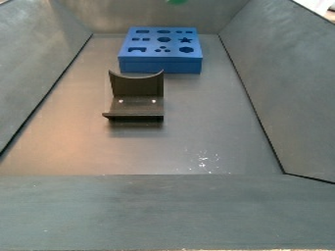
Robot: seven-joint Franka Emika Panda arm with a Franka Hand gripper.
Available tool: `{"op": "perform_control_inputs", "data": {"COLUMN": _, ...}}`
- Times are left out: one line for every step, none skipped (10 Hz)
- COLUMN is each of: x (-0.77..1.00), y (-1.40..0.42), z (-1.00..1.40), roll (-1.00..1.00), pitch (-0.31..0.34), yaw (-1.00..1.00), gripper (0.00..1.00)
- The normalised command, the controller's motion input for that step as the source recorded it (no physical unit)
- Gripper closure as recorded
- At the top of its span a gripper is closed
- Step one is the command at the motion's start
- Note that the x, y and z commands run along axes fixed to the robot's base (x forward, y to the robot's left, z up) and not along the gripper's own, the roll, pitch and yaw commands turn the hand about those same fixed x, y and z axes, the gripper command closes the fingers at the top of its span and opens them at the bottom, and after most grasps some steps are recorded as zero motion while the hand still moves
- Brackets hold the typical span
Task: Pick up the oval object. Move up. Place the oval object on the fixture. Regrasp the oval object. Move to above the board. Insert the oval object.
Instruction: Move to above the board.
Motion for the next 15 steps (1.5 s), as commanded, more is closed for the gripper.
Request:
{"op": "perform_control_inputs", "data": {"x": -0.37, "y": -0.54, "z": 0.3, "roll": -0.5, "pitch": -0.093, "yaw": 1.0, "gripper": 1.0}}
{"op": "perform_control_inputs", "data": {"x": -0.24, "y": -0.36, "z": 0.21, "roll": -0.5, "pitch": -0.111, "yaw": 1.0, "gripper": 1.0}}
{"op": "perform_control_inputs", "data": {"x": -0.1, "y": -0.16, "z": 0.11, "roll": -0.48, "pitch": -0.15, "yaw": 1.0, "gripper": 1.0}}
{"op": "perform_control_inputs", "data": {"x": -0.07, "y": -0.1, "z": 0.06, "roll": -0.47, "pitch": -0.181, "yaw": 1.0, "gripper": 1.0}}
{"op": "perform_control_inputs", "data": {"x": -0.06, "y": -0.04, "z": 0.04, "roll": -0.46, "pitch": -0.216, "yaw": 1.0, "gripper": 1.0}}
{"op": "perform_control_inputs", "data": {"x": -0.06, "y": -0.02, "z": 0.03, "roll": -0.45, "pitch": -0.253, "yaw": 1.0, "gripper": 1.0}}
{"op": "perform_control_inputs", "data": {"x": -0.07, "y": 0.01, "z": 0.01, "roll": -0.43, "pitch": -0.307, "yaw": 1.0, "gripper": 1.0}}
{"op": "perform_control_inputs", "data": {"x": -0.08, "y": 0.02, "z": -0.01, "roll": -0.41, "pitch": -0.352, "yaw": 1.0, "gripper": 1.0}}
{"op": "perform_control_inputs", "data": {"x": -0.09, "y": 0.03, "z": 0.0, "roll": -0.4, "pitch": -0.383, "yaw": 1.0, "gripper": 1.0}}
{"op": "perform_control_inputs", "data": {"x": -0.11, "y": 0.04, "z": -0.01, "roll": -0.37, "pitch": -0.47, "yaw": 1.0, "gripper": 1.0}}
{"op": "perform_control_inputs", "data": {"x": -0.11, "y": 0.04, "z": -0.01, "roll": -0.35, "pitch": -0.53, "yaw": 1.0, "gripper": 1.0}}
{"op": "perform_control_inputs", "data": {"x": -0.11, "y": 0.03, "z": 0.0, "roll": -0.32, "pitch": -0.591, "yaw": 1.0, "gripper": 1.0}}
{"op": "perform_control_inputs", "data": {"x": -0.09, "y": 0.03, "z": -0.01, "roll": -0.29, "pitch": -0.674, "yaw": 1.0, "gripper": 1.0}}
{"op": "perform_control_inputs", "data": {"x": -0.09, "y": 0.02, "z": -0.01, "roll": -0.23, "pitch": -0.668, "yaw": 0.89, "gripper": 1.0}}
{"op": "perform_control_inputs", "data": {"x": -0.08, "y": 0.02, "z": -0.01, "roll": -0.14, "pitch": -0.521, "yaw": 0.61, "gripper": 1.0}}
